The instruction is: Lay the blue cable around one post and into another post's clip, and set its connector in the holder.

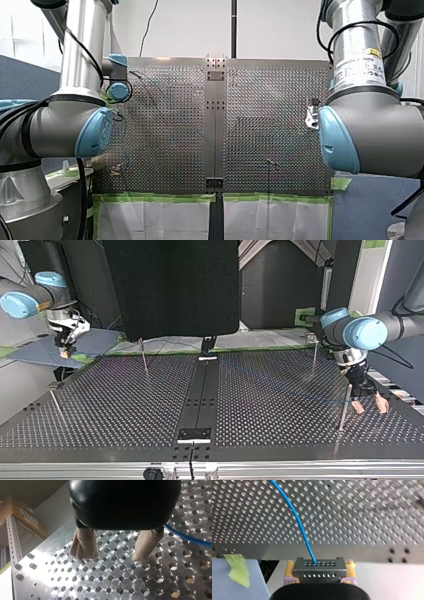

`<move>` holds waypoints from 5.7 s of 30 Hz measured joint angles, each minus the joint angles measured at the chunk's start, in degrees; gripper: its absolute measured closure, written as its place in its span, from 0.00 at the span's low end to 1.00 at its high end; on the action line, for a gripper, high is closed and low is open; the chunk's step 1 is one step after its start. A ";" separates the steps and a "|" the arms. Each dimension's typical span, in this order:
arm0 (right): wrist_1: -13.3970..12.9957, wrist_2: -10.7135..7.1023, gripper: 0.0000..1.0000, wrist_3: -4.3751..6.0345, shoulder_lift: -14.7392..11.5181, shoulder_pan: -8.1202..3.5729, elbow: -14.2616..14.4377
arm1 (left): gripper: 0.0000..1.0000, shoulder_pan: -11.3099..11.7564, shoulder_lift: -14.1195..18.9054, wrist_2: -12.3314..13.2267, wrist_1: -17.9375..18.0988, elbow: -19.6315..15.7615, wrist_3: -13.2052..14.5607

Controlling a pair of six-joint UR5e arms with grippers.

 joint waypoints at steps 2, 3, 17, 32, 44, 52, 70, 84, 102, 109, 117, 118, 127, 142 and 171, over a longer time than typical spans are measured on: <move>-0.96 -1.03 1.00 0.54 -1.10 -1.09 1.09 | 0.00 0.09 0.00 0.00 -0.02 0.00 -0.04; -1.39 -1.48 1.00 0.71 -1.54 -1.54 1.46 | 0.00 0.14 -0.02 0.00 -0.02 0.00 -0.05; -2.46 -8.51 1.00 0.09 -8.59 -4.33 -0.87 | 0.00 0.62 -0.02 0.00 0.12 0.00 -0.08; -4.39 -15.77 1.00 0.76 -8.47 -4.87 -1.56 | 0.00 1.14 -0.03 -0.01 0.14 0.00 -0.08; -8.32 -18.18 1.00 0.63 -3.70 -4.88 -1.96 | 0.00 1.31 -0.03 0.00 0.13 0.00 -0.08; -8.83 -20.44 1.00 1.23 -3.21 -4.63 -3.78 | 0.00 1.43 -0.01 0.00 0.13 0.00 -0.08; -6.84 -18.71 1.00 1.98 -1.56 -3.83 -6.86 | 0.00 1.55 -0.01 -0.03 0.13 0.00 -0.02; -1.65 -15.78 1.00 2.90 -1.49 -2.18 -10.60 | 0.00 1.63 -0.03 -0.11 0.13 0.00 0.00; -2.07 -16.78 1.00 5.94 -1.36 -2.07 -10.87 | 0.00 1.88 -0.04 -0.26 0.19 0.00 0.10; -3.72 -17.04 1.00 5.09 -1.35 -2.03 -11.05 | 0.00 1.98 -0.04 -0.27 0.21 -0.01 0.24; -3.62 -17.17 1.00 2.63 -1.31 -2.33 -11.33 | 0.00 2.00 -0.03 -0.27 0.17 -0.01 0.36; -3.56 -17.17 1.00 2.31 -1.28 -2.32 -11.32 | 0.00 2.00 -0.03 -0.26 0.16 -0.01 0.36; -3.24 -17.17 1.00 0.54 -1.10 -1.88 -11.33 | 0.00 2.00 -0.03 -0.27 0.17 -0.01 0.36; -2.79 -17.01 1.00 -1.15 -0.45 -1.77 -11.29 | 0.00 2.00 -0.04 -0.27 0.13 -0.03 0.36; -5.21 -15.86 1.00 0.88 0.08 -1.10 -11.31 | 0.00 2.00 -0.03 -0.24 0.13 -0.07 0.59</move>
